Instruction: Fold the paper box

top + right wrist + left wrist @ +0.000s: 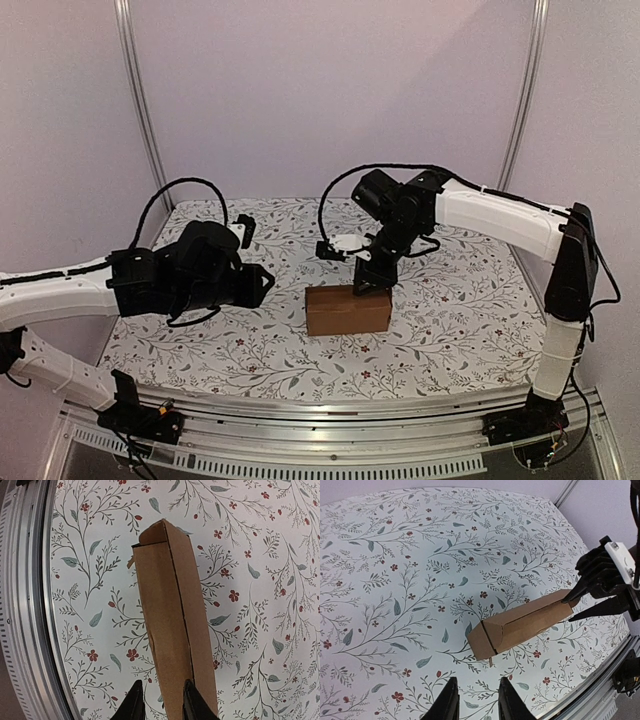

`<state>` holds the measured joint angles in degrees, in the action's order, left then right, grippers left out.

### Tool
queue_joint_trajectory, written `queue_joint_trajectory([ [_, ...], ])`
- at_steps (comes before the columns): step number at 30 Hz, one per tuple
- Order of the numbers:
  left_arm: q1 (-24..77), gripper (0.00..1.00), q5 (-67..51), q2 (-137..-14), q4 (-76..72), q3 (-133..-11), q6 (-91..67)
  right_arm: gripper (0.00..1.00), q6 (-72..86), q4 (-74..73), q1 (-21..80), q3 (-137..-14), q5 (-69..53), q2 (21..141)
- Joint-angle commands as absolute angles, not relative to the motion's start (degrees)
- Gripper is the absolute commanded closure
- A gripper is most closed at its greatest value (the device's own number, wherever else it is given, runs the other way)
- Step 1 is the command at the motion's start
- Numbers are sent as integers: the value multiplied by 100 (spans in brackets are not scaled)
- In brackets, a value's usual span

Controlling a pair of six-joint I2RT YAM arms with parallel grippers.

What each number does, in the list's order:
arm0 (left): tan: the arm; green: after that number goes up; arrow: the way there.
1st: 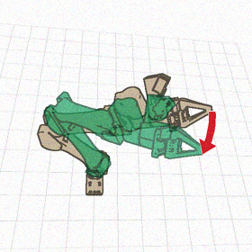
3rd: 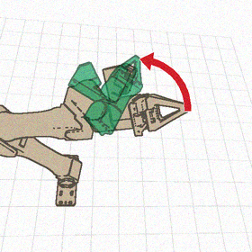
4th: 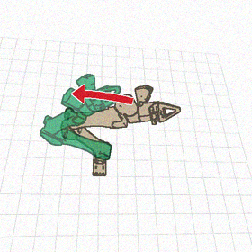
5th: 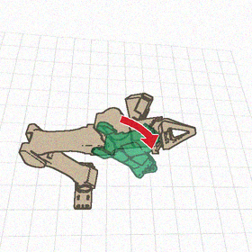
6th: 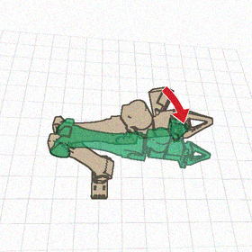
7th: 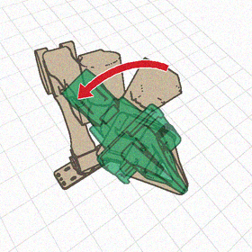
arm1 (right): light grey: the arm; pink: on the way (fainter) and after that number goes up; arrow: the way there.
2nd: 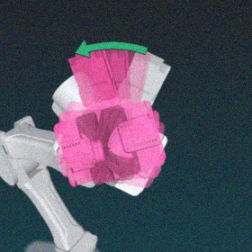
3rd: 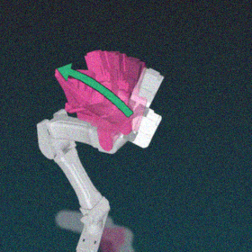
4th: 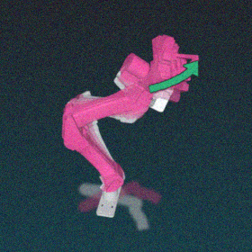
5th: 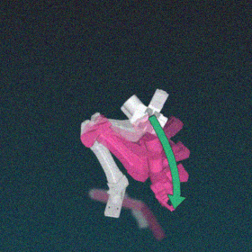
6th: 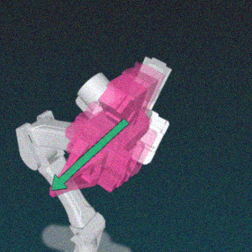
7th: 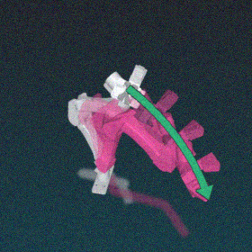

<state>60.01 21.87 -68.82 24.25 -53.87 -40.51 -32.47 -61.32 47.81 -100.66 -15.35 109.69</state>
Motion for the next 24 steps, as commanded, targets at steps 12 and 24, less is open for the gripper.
queue_joint_trajectory([
  [12, 5845, 68, 2294, -6570, 2481, -5177, -4036, 70, -3373, -6330, 4850, -10708, -1197, 11379],
  [24, 5805, 68, 2240, -6547, 2500, -5170, -3993, 72, -3530, -6373, 4853, -10696, -1098, 11542],
])
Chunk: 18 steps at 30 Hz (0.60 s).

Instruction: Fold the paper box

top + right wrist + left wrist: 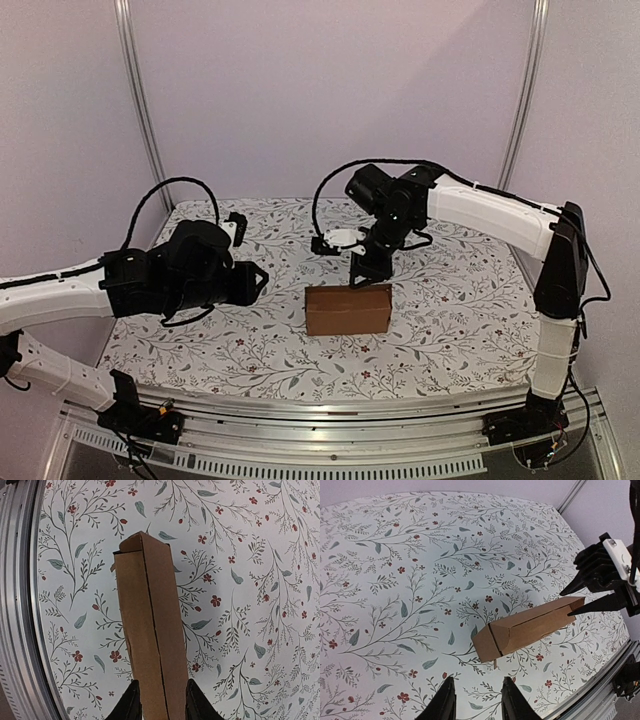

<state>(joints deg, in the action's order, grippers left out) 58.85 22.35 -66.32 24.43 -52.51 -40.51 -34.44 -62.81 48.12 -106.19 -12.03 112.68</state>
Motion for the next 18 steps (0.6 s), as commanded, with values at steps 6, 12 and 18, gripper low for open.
queue_joint_trajectory([
  [6, 5784, 68, 2305, -6414, 2565, -5089, -4040, 83, -3481, -6349, 4861, -10673, -1178, 11645],
  [12, 5769, 68, 2306, -6394, 2560, -5054, -4101, 98, -3455, -6116, 4998, -10353, -944, 11549],
  [18, 5761, 68, 2285, -6448, 2517, -5007, -4152, 100, -3485, -5039, 5447, -9296, 451, 11058],
])
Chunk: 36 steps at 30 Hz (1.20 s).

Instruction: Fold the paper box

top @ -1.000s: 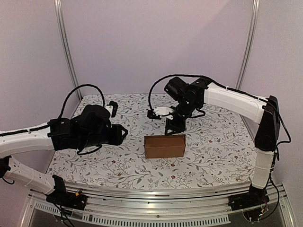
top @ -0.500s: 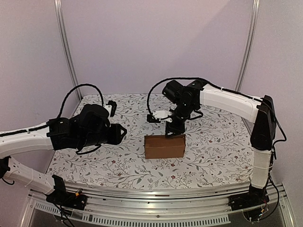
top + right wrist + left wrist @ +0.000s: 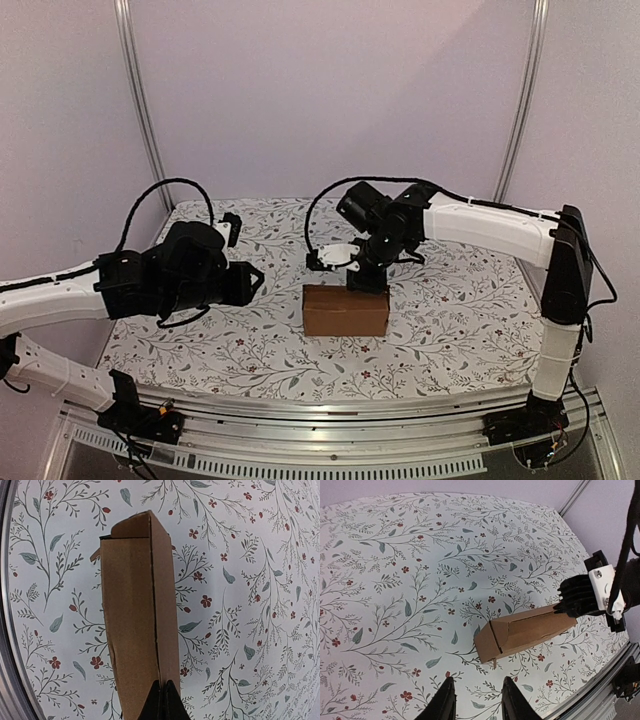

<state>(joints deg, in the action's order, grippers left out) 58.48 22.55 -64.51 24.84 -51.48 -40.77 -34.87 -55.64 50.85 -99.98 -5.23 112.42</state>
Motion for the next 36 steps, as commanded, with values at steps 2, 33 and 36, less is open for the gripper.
queue_joint_trajectory([
  [2, 5757, 68, 2298, -6449, 2513, -4982, -4173, 100, -3523, -4726, 5587, -8950, 821, 10919],
  [33, 4746, 63, 746, -8430, 1337, -6018, -4265, 69, -3301, -4103, 6203, -7702, 1908, 9756],
  [36, 4491, 62, 213, -8519, 1739, -6323, -4514, 65, -3170, -4312, 6203, -7808, 1785, 9550],
])
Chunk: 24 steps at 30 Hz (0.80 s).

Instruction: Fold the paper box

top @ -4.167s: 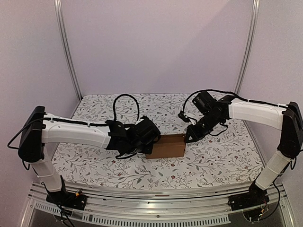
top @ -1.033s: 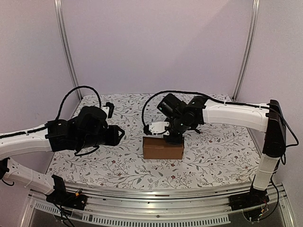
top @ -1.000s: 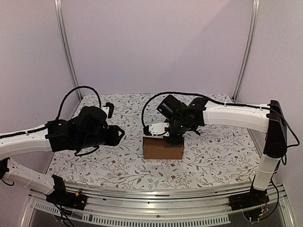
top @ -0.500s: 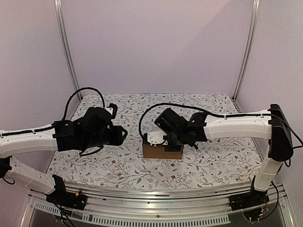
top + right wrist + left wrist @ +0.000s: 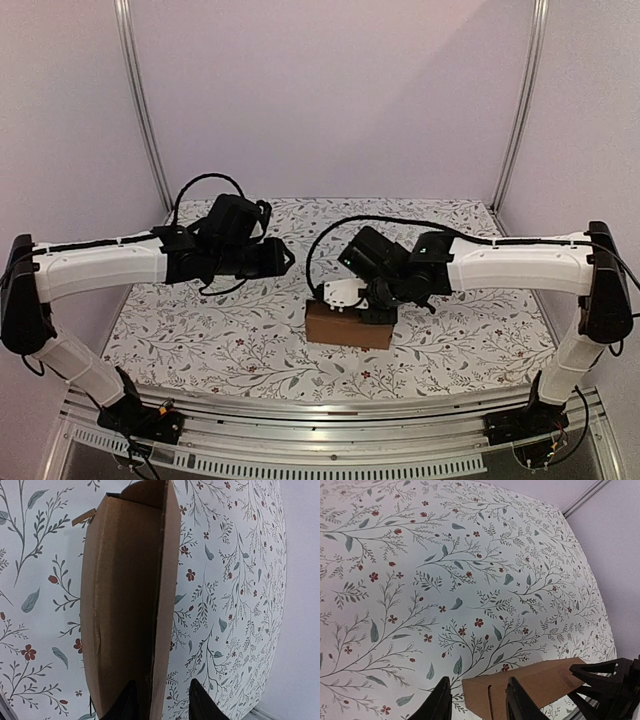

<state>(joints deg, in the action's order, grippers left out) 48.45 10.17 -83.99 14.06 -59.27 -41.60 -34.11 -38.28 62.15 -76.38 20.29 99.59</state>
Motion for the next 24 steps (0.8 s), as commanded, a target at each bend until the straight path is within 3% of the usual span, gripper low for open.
queue_joint_trajectory([
  [1, 4406, 62, 17, -8552, 1849, -6412, -4563, 64, -3139, -4381, 6199, -7844, 1755, 9469],
  [8, 4117, 62, -1964, -9290, 2563, -7084, -4816, 54, -2560, -4844, 5754, -7932, 1093, 8698],
  [12, 4087, 62, -2919, -9931, 2734, -7370, -4960, 46, -1184, -4996, 4243, -7841, -750, 8352],
  [16, 4087, 68, -3178, -10215, 2770, -7390, -5050, 44, 83, -4990, 2895, -7384, -2775, 8504],
  [24, 4087, 71, -3313, -10046, 2481, -6903, -5318, 43, 880, -4563, 2309, -6868, -5143, 9354],
])
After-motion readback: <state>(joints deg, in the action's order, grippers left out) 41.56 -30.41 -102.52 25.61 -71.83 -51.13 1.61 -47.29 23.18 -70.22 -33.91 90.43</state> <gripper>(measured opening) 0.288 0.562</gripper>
